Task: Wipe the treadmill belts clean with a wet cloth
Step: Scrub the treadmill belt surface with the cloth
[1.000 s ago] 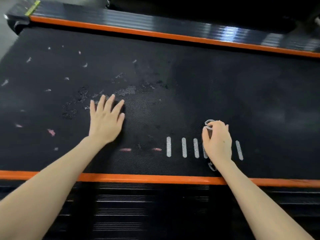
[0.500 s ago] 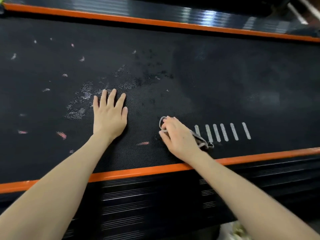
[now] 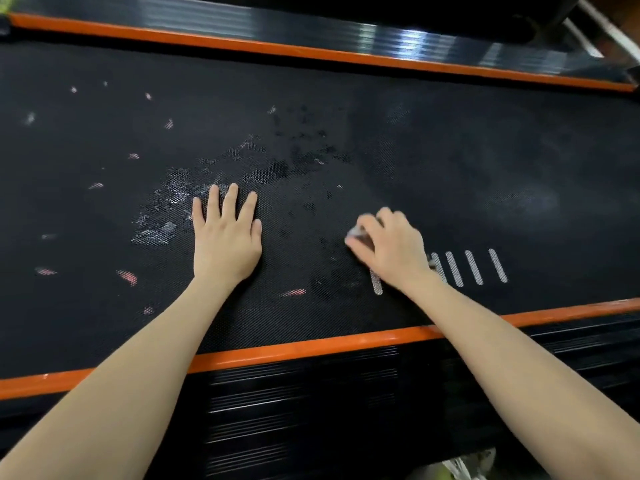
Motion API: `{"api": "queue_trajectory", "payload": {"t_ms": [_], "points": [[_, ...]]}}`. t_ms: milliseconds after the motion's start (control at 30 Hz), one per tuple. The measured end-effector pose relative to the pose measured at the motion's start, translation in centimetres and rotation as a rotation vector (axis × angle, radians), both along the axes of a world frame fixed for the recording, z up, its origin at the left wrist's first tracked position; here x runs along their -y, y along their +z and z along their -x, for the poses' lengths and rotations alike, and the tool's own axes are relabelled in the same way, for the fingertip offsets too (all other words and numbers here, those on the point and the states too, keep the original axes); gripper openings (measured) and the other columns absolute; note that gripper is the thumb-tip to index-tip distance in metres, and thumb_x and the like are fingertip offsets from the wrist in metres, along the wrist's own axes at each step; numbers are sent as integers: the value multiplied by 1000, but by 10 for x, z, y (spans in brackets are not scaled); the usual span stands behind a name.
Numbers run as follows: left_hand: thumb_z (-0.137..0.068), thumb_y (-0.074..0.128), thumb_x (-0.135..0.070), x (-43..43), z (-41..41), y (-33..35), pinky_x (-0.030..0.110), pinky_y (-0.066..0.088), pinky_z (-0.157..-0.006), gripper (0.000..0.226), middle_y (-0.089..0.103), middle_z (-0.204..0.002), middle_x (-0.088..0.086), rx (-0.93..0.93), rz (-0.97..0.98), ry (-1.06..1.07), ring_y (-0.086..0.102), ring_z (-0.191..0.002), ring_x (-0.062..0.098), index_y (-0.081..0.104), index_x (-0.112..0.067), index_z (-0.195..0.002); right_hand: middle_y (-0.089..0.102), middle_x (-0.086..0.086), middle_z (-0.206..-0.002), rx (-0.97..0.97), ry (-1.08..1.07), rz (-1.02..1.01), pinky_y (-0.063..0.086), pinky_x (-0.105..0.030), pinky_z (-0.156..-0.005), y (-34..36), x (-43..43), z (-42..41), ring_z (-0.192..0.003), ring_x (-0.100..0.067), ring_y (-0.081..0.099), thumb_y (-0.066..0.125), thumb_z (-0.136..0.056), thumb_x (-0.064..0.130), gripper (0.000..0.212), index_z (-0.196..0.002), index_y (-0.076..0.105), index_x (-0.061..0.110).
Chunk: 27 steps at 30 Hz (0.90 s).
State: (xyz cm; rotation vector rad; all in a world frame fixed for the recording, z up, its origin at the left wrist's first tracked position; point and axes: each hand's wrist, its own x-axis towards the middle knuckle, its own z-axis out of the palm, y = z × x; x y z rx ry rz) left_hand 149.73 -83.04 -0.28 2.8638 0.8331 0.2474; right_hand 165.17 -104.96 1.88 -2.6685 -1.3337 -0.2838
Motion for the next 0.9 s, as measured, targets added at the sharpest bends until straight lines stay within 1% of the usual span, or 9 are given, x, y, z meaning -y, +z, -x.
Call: {"api": "queue_trajectory", "payload": {"t_ms": [67, 133, 233, 367, 433, 567, 700, 800, 900], "points": [[-99, 34, -33, 1, 0, -2, 53, 6, -116, 48, 30, -152, 15, 1, -8, 6, 18, -142, 37, 37, -16, -144, 56, -13, -100, -39, -199, 4, 34, -31, -61, 6, -30, -19, -88, -31, 54, 42, -91, 60, 52, -111, 57, 14], [-99, 33, -33, 0, -1, -3, 52, 6, -116, 48, 29, -152, 14, 3, -10, 8, 17, -142, 36, 36, -18, -145, 56, -14, -101, -53, -250, -8, 34, -32, -62, 7, -44, -13, -89, -34, 54, 45, -91, 58, 50, -112, 56, 13], [-100, 32, -33, 0, -1, -3, 52, 6, -116, 49, 28, -153, 14, 2, -6, 9, 16, -142, 36, 34, -18, -146, 55, -9, -87, 12, 55, -54, 37, -30, -52, 3, -20, 42, -74, -29, 55, 44, -86, 58, 44, -96, 58, 17], [-98, 25, -36, -1, 0, -2, 53, 7, -116, 51, 30, -152, 14, -3, 1, 6, 18, -142, 36, 36, -17, -145, 55, -5, -83, 7, 372, 8, 39, -27, -42, 0, 3, 54, -68, -24, 54, 42, -86, 57, 45, -94, 62, 19], [-95, 21, -39, -2, 0, -1, 53, 8, -116, 56, 32, -151, 14, -14, 15, 11, 20, -141, 37, 37, -17, -144, 55, -6, -82, 62, 329, -8, 41, -28, -41, -4, -10, 28, -67, -25, 55, 44, -86, 56, 42, -93, 62, 18], [-90, 23, -40, -4, -3, 0, 56, 11, -114, 59, 37, -147, 17, -5, 31, 19, 25, -139, 39, 46, -15, -138, 54, -5, -85, 128, 24, -78, 30, -23, -43, -9, -34, -7, -69, -24, 53, 43, -86, 57, 48, -103, 59, 16], [-85, 40, -39, -19, -26, 10, 61, 12, -111, 53, 44, -139, 24, 14, 13, 6, 31, -135, 43, 55, -12, -128, 55, -8, -94, 172, 23, -117, 36, -27, -44, -16, -33, -10, -73, -24, 50, 45, -83, 62, 55, -109, 54, 14], [-94, 35, -44, -46, -57, 19, 60, 4, -112, 52, 32, -149, 20, -15, -21, 7, 19, -141, 38, 45, -19, -139, 55, -8, -96, 176, 82, -132, 41, -30, -47, -17, -34, -15, -73, -24, 50, 47, -84, 62, 49, -109, 51, 19], [-98, 27, -49, -70, -85, 14, 57, -2, -113, 54, 14, -157, 12, -132, -19, 32, 3, -145, 33, 25, -30, -148, 55, -7, -89, 194, 118, -171, 39, -28, -43, -17, -44, -26, -69, -22, 49, 49, -87, 58, 41, -100, 59, 21]]}}
